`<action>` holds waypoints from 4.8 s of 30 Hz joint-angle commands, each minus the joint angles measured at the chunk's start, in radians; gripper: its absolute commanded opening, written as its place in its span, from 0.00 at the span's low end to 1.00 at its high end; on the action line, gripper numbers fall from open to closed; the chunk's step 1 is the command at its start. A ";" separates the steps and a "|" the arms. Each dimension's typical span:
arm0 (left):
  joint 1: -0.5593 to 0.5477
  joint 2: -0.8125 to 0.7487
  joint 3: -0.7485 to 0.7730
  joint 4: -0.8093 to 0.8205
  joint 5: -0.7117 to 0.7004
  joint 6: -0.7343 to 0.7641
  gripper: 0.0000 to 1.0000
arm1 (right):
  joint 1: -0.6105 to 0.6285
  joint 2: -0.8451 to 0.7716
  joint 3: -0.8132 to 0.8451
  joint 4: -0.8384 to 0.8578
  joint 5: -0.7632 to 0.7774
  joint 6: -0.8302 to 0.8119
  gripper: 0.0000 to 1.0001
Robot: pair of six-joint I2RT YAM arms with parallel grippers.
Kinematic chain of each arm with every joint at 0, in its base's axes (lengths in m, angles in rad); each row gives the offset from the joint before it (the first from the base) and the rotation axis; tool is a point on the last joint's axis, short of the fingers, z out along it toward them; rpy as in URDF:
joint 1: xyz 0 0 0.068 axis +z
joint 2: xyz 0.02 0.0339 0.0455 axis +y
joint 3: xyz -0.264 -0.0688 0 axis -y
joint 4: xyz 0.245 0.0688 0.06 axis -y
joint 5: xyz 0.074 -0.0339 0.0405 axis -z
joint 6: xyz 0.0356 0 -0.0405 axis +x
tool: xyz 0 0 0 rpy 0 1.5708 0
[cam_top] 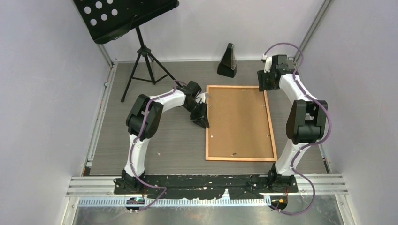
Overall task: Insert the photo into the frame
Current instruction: Install the photo frame at the center of the board.
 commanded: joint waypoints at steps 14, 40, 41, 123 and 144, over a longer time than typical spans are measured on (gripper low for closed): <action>-0.015 0.041 -0.012 -0.036 -0.003 0.049 0.00 | 0.155 0.226 0.246 0.051 0.085 -0.024 0.55; -0.013 0.045 -0.008 -0.036 0.007 0.048 0.00 | 0.204 0.315 0.223 0.125 0.271 -0.124 0.53; -0.013 0.045 -0.009 -0.036 0.006 0.049 0.00 | 0.204 0.319 0.222 0.127 0.275 -0.123 0.53; -0.012 0.056 0.000 -0.045 0.021 0.054 0.00 | 0.235 0.329 0.279 0.133 0.254 0.007 0.53; -0.012 0.058 0.002 -0.045 0.021 0.051 0.00 | 0.221 0.311 0.294 0.014 0.214 0.178 0.53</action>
